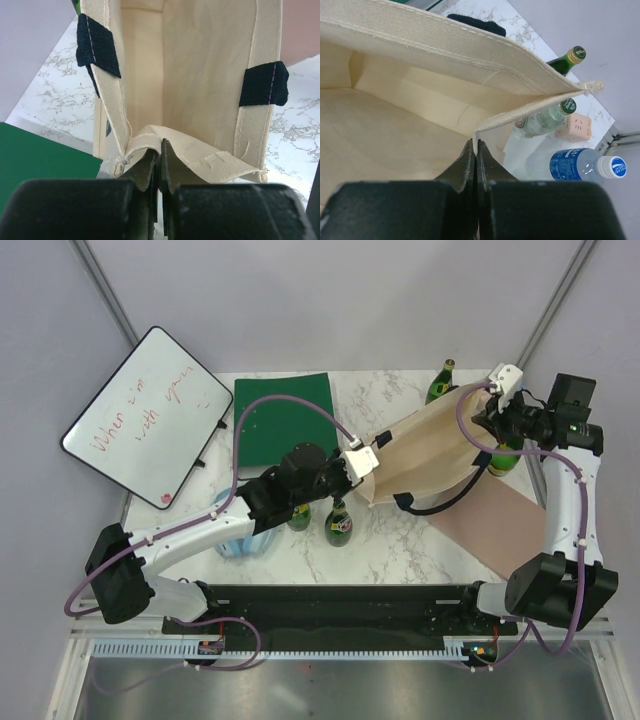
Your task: Take the beverage out of the canvas bag
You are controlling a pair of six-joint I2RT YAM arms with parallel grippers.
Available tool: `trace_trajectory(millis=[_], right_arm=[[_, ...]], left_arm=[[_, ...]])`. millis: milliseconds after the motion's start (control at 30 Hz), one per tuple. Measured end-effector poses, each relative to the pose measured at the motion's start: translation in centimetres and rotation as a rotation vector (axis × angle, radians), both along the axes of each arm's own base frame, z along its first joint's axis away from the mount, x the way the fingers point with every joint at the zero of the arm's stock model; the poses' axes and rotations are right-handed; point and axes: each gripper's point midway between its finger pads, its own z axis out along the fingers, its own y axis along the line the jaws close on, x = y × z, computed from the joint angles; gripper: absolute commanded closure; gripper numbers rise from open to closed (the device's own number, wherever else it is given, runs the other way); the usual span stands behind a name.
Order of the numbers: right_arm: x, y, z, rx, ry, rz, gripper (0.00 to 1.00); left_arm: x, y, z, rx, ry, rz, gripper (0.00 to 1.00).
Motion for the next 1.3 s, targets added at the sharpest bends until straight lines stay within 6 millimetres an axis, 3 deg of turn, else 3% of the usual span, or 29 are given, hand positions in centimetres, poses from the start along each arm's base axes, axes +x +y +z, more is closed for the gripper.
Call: trace_trajectory(millis=[267,400,533,600,633,733,933,1033,1167,1300], right_arm=[[0.4,-0.1,2.2,0.053,0.007,-0.052,0.91],[1.5,-0.6,1.9,0.077,0.06,-0.094,0.89],[3.2,-0.7,0.8,0.082,0.14,-0.121,0.78],[3.9,-0.5,0.1,0.078,0.174,-0.13,0.68],[4.2,-0.2,-0.2,0.075,0.188,-0.132,0.62],[4.9,0.5,-0.5,0.067,0.216,-0.136,0.4],[6.0,0.9,1.6,0.078,0.201,-0.192,0.02],[6.4,0.5,3.4,0.102,0.176,-0.249,0.02],[6.6,-0.5,4.8,0.174,0.176,-0.368,0.02],[6.6,-2.4,6.7,0.241,0.122,-0.521,0.02]], left_arm=[[-0.4,-0.5,0.4,-0.088,0.099,0.028,0.98],[-0.7,-0.9,0.6,-0.166,0.204,0.053,0.98],[-0.9,-1.2,0.4,-0.229,0.315,0.073,0.97],[-0.6,-1.2,-0.1,-0.247,0.366,0.097,0.87],[-0.4,-1.2,-0.4,-0.253,0.388,0.113,0.68],[0.6,-1.1,-0.9,-0.273,0.444,0.158,0.37],[3.6,0.0,0.9,-0.35,0.535,0.265,0.14],[4.5,1.0,2.6,-0.382,0.539,0.3,0.01],[4.7,2.7,4.8,-0.404,0.515,0.345,0.0],[4.5,5.3,8.3,-0.441,0.446,0.41,0.0]])
